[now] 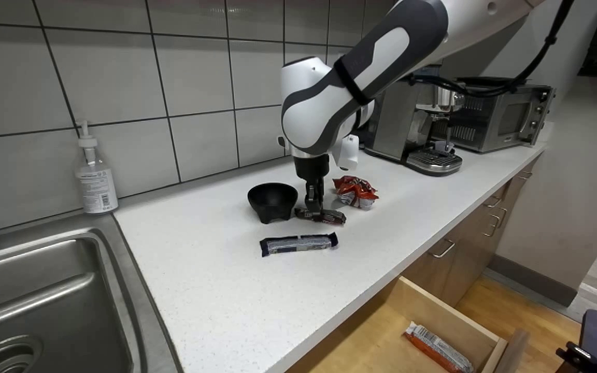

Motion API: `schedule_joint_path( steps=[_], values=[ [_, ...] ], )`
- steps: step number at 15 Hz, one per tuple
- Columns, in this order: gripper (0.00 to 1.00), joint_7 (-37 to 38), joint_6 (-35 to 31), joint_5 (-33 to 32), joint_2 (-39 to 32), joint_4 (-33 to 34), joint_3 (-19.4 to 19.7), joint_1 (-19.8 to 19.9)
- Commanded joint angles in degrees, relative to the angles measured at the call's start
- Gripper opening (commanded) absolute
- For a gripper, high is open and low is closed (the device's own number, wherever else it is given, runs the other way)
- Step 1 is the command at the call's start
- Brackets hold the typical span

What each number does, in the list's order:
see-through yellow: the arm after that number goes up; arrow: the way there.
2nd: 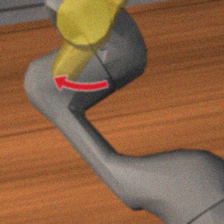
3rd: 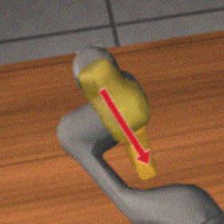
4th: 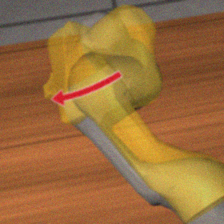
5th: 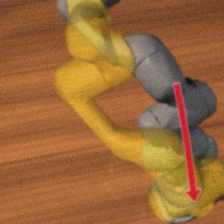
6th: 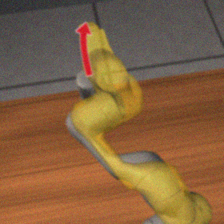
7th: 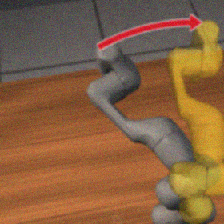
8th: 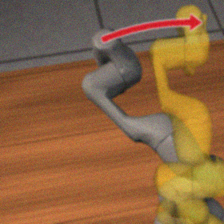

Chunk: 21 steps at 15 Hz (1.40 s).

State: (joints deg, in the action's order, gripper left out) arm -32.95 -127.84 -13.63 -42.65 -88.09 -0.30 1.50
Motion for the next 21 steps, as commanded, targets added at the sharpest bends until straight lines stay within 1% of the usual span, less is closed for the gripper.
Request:
schedule_joint_path(
  steps=[1, 2, 10, 14, 21],
  values=[
    [0.0, -1.18, 2.26, -1.27, -0.9, 2.4, -0.66, 0.6],
    [0.03, -1.2, 2.26, -1.22, -0.73, 2.26, -0.67, 0.66],
    [0.04, -2.23, 0.75, -0.33, 3.49, -1.94, -1.15, 2.21],
    [0.04, -1.7, 0.78, -0.11, 7.2, -6.07, -1.05, 2.62],
    [0.04, -0.75, 0.41, 0.32, 15.17, -16.89, -0.99, 2.68]
  ],
)
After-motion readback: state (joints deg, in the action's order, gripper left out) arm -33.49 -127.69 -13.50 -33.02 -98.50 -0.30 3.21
